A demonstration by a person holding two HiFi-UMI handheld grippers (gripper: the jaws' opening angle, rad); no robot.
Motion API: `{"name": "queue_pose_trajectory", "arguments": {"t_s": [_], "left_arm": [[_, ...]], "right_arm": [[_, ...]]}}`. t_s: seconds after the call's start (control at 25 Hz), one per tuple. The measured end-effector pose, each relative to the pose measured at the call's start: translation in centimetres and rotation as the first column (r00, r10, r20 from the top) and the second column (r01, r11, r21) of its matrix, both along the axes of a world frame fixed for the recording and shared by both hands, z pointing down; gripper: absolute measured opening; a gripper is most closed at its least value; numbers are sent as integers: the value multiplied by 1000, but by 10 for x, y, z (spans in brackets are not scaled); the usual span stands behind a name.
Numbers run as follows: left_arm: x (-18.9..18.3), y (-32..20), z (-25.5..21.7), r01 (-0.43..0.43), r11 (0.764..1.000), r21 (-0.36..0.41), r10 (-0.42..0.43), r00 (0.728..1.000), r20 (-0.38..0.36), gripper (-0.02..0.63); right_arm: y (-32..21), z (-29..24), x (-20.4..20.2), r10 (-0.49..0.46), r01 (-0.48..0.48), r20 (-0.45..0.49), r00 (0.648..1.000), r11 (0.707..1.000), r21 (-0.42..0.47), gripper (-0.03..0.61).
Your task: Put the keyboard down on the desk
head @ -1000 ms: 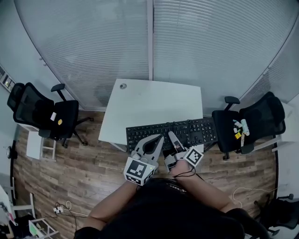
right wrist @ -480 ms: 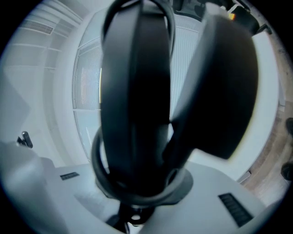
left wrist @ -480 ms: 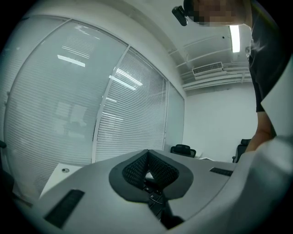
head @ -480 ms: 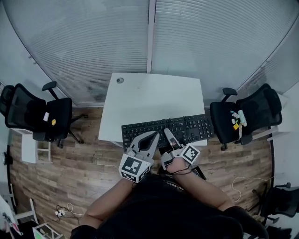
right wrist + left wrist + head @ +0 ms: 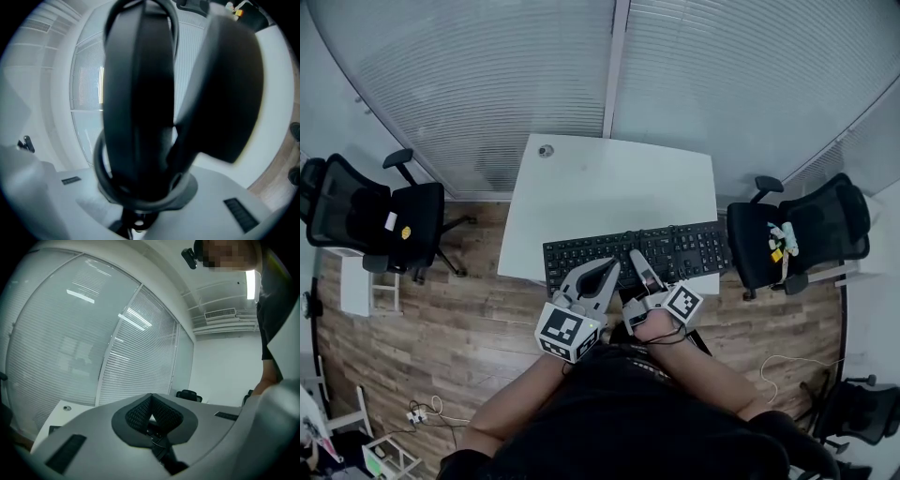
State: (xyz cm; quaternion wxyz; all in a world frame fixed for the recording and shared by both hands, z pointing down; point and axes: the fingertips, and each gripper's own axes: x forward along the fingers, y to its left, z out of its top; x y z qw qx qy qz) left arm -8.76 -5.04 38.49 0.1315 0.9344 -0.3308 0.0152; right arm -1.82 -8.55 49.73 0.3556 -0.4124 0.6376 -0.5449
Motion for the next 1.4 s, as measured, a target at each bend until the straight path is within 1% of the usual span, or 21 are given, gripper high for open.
{"name": "queue_pose_trajectory", "arguments": {"t_s": [0.16,0.36,0.56,0.68,0.84,0.96,1.04,1.12,1.32,1.4], "left_arm": [[10,-12,4,4,1000,-6,-4,1000,5,12],[23,-31,6,14,1000,-7,-14,1000,5,12],[56,-59,3,17,1000,-1,-17,1000,21,12],[78,-73,-4,24,1000,14,-24,999,27,12],[99,-95,-5,61,998,18,-62,998,22,12],[109,-106,-3,108,994,27,-109,994,16,12],[113,-108,2,124,992,14,-124,992,21,12],[114,-109,6,125,992,-16,-124,992,21,12],[111,-126,12,147,988,-48,-146,989,23,12],[109,-134,18,150,986,-69,-149,989,22,12]], "right_arm": [[-14,4,9,-1,1,26,1000,1000,-5,112],[-32,4,25,6,-7,59,998,1000,15,112],[-63,2,50,-12,10,82,997,1000,22,115],[-84,-8,66,-40,36,77,996,998,49,115],[-107,-15,90,-69,64,61,996,994,84,117],[-114,-11,106,-95,89,66,993,992,87,117],[-118,-7,111,-101,95,92,991,993,76,117],[-121,-3,113,-101,94,109,989,994,63,117],[-136,7,114,-114,111,77,990,993,46,117],[-142,12,110,-118,115,88,989,993,34,117]]}}
